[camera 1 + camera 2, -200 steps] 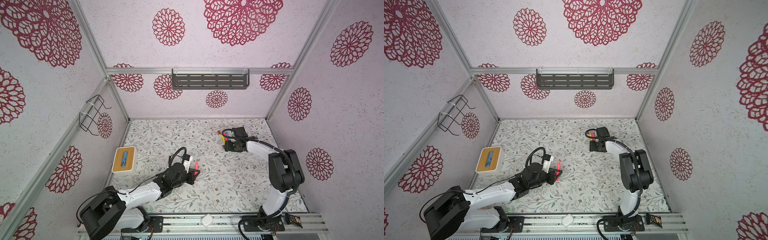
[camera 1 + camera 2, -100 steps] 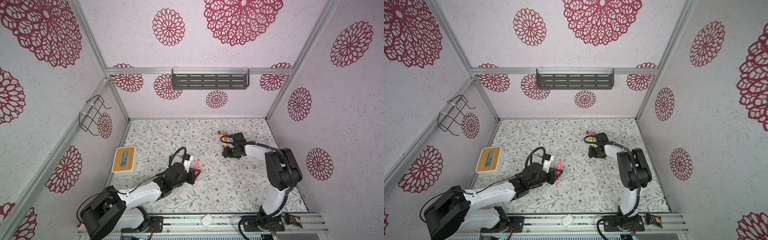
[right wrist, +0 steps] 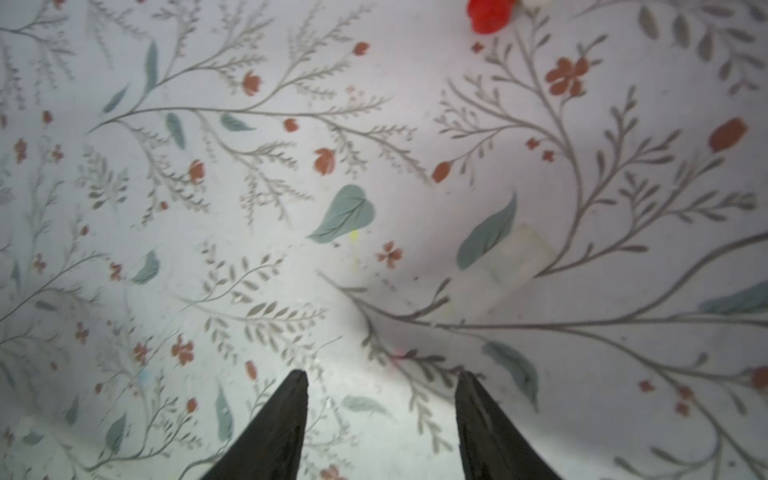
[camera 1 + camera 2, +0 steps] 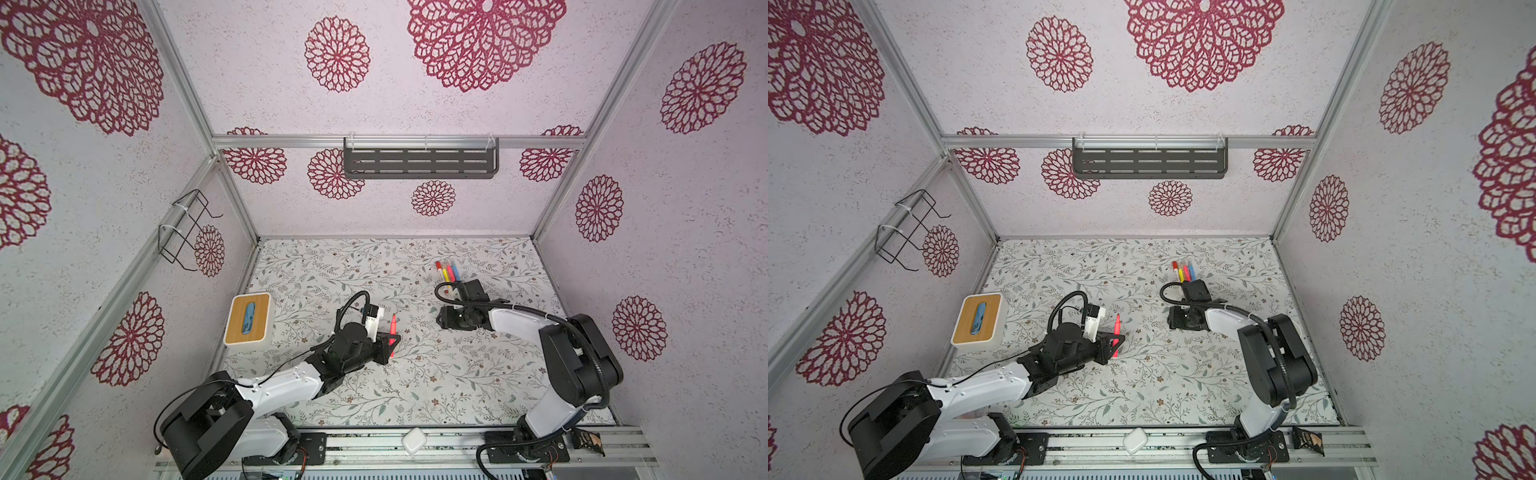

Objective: Insert the pens into the pen caps
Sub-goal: 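Move the right gripper away over the clear cap beside the markers, then lower the right gripper and close it on the clear plastic cap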

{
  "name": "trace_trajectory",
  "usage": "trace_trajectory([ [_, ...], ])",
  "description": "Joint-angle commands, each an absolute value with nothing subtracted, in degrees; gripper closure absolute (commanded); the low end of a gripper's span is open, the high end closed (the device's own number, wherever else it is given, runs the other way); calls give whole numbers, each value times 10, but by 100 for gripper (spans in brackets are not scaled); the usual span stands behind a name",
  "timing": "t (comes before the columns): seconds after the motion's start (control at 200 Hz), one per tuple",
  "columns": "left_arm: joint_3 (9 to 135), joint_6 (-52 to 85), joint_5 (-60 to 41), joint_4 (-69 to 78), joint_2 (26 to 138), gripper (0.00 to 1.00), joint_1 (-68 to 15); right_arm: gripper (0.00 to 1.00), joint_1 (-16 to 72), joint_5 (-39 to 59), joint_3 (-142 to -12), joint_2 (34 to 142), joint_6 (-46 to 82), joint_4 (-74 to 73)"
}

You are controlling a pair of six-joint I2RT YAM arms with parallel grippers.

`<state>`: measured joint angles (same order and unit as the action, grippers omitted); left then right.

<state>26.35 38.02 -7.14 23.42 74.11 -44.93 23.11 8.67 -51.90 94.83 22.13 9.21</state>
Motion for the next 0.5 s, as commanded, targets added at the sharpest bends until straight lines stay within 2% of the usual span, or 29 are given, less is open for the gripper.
trace_trajectory([
  [0.0,282,382,-80,258,749,100,-444,40,233,42,-543,910,238,95],
  [0.495,254,395,-70,237,694,100,-444,39,205,49,-703,1049,142,187],
])
